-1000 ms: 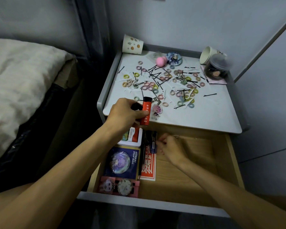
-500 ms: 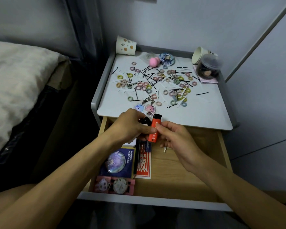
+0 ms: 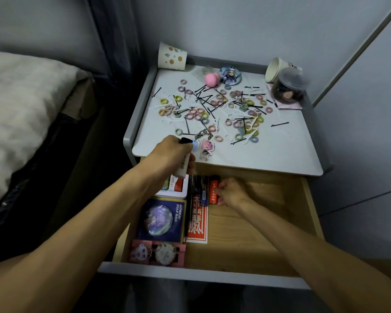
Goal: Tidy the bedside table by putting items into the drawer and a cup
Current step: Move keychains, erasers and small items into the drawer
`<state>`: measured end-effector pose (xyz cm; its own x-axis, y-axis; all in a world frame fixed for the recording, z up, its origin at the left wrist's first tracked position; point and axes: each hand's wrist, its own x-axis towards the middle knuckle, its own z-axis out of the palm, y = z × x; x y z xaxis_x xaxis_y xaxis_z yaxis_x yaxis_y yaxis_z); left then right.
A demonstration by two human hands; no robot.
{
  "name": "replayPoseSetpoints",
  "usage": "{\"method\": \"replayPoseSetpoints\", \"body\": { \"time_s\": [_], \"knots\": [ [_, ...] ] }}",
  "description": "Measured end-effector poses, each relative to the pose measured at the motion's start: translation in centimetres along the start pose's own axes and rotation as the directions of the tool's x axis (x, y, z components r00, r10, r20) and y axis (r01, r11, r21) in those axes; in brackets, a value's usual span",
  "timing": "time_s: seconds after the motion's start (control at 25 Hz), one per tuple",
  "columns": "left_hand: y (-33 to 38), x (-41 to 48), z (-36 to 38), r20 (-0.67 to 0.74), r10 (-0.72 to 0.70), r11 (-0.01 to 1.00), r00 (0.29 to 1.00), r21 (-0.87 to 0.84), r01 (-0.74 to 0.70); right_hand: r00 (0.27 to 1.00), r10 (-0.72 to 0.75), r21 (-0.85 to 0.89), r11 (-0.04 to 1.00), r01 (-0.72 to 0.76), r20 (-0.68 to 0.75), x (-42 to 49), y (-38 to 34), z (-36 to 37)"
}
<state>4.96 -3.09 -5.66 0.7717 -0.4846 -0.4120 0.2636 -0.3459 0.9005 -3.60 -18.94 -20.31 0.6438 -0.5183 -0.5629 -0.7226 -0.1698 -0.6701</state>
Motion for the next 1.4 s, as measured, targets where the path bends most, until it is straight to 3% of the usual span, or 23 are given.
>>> {"method": "replayPoseSetpoints", "body": {
  "time_s": [0.2, 0.4, 0.52, 0.6, 0.64, 0.8, 0.96, 1.0, 1.04, 1.12, 1.16, 1.24, 1.4],
  "knots": [
    [-0.1, 0.3, 0.1, 0.010, -0.012, 1.000, 1.000, -0.029, 0.012, 0.999, -0.031, 0.001, 1.000, 0.031, -0.030, 1.0, 0.7, 0.7],
    [-0.2, 0.2, 0.0, -0.004, 0.013, 0.999, 1.000, 0.033, -0.013, 0.987, -0.124, -0.231, 0.968, 0.098, -0.103, 1.3, 1.3, 0.8],
    [-0.1, 0.2, -0.2, -0.001, 0.023, 0.996, 1.000, 0.090, -0.023, 0.985, -0.119, -0.207, 0.974, 0.092, -0.125, 0.5, 1.1, 0.7],
    [-0.2, 0.3, -0.3, 0.003, 0.021, 0.994, 1.000, 0.108, -0.022, 0.967, -0.212, -0.210, 0.961, 0.180, -0.141, -1.5, 0.1, -0.1],
    [-0.2, 0.3, -0.3, 0.017, 0.020, 0.994, 1.000, 0.110, -0.022, 0.955, -0.266, -0.173, 0.955, 0.242, -0.133, -2.9, -0.4, -0.6],
    [-0.6, 0.0, 0.1, 0.124, 0.020, 0.992, 0.992, 0.122, -0.035, 0.904, -0.427, 0.286, 0.865, 0.413, -0.017, -9.8, -3.3, -1.9],
    [-1.4, -0.3, 0.9, 0.195, 0.016, 0.964, 0.981, 0.256, -0.066, 0.919, -0.387, 0.371, 0.867, 0.332, 0.080, -12.0, -3.9, -1.9],
    [-1.6, -0.4, 0.7, 0.199, 0.021, 0.924, 0.980, 0.370, -0.095, 0.932, -0.346, 0.330, 0.897, 0.293, 0.111, -12.0, -3.4, -1.9],
    [-1.6, -0.4, 0.3, 0.178, 0.032, 0.821, 0.984, 0.557, -0.128, 0.944, -0.298, 0.272, 0.929, 0.251, 0.145, -11.9, -2.7, -2.0],
    [-1.5, -0.3, -1.0, 0.055, 0.083, 0.423, 0.995, 0.902, -0.085, 0.968, -0.182, 0.143, 0.977, 0.158, 0.174, -11.1, -0.6, -2.2],
    [-1.5, -0.3, -1.8, -0.008, 0.092, 0.271, 0.996, 0.962, -0.017, 0.980, -0.125, 0.084, 0.990, 0.113, 0.152, -10.3, 0.4, -2.3],
    [-2.0, 0.1, -2.8, -0.082, 0.046, 0.198, 0.996, 0.978, 0.071, 0.998, -0.054, -0.026, 0.998, 0.055, 0.039, -8.1, 1.6, -2.4],
    [-3.8, 1.0, -2.9, -0.067, 0.028, 0.259, 0.997, 0.964, 0.058, 0.992, -0.092, -0.269, 0.961, 0.065, -0.090, -3.6, 1.5, -1.2]
  ]
}}
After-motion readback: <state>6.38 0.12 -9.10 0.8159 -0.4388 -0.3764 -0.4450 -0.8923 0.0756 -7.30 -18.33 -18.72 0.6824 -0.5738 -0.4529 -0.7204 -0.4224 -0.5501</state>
